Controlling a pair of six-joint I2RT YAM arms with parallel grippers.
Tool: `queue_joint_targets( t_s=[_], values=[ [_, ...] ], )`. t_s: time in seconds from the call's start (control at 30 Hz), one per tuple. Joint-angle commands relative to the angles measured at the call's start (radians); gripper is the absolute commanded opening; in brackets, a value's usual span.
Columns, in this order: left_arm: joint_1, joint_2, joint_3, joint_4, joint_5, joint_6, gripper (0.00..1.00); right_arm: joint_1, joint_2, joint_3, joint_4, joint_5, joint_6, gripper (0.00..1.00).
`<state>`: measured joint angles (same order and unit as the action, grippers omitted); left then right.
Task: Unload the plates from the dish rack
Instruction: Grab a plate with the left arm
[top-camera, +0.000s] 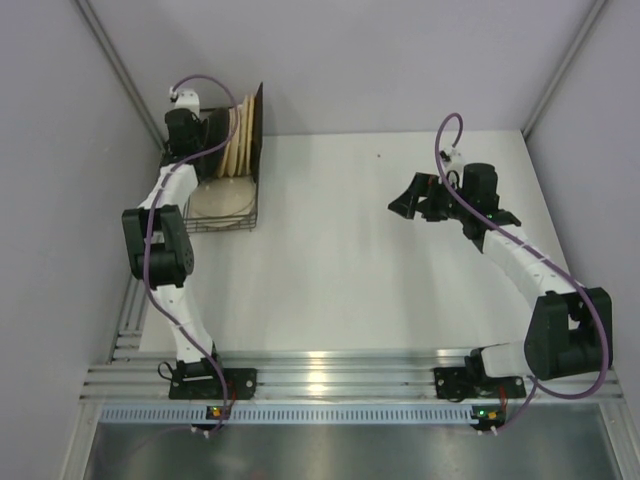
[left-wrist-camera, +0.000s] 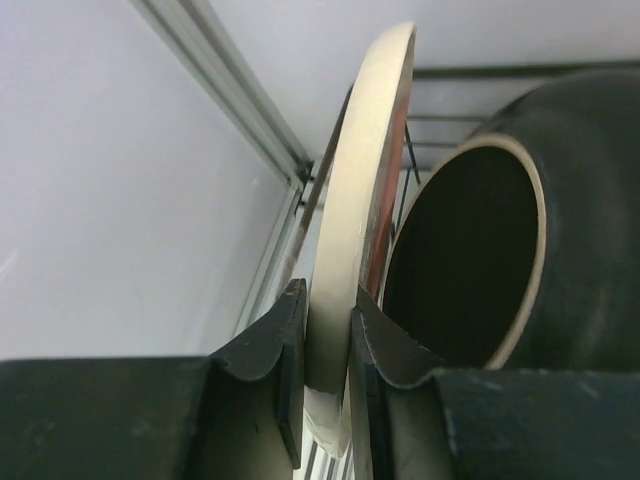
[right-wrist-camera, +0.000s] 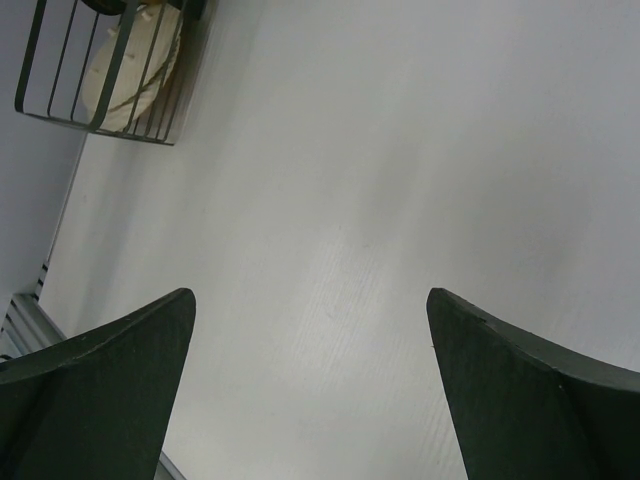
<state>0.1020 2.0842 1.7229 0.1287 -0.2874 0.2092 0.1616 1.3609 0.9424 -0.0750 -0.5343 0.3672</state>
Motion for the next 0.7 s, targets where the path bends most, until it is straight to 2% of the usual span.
queue_joint_targets(
  t_s=[0.0, 0.2, 0.5, 0.67],
  values=[
    [-0.067, -0.160, -0.102, 0.092, -0.097, -0.087, 0.00, 0.013, -0.023, -0.001, 0.038, -0.001, -0.005, 1.00],
    [-0.126, -0.275, -0.278, 0.259, -0.168, -0.057, 0.00, 0.016, 0.000, 0.010, 0.043, -0.010, -0.002, 1.00],
    [-0.222, -0.410, -0.410, 0.394, -0.261, -0.022, 0.00, 0.018, 0.029, 0.021, 0.066, -0.027, 0.003, 1.00],
    [-0.258, -0.489, -0.445, 0.410, -0.289, -0.019, 0.00, 0.018, 0.044, 0.033, 0.067, -0.046, 0.012, 1.00]
  ],
)
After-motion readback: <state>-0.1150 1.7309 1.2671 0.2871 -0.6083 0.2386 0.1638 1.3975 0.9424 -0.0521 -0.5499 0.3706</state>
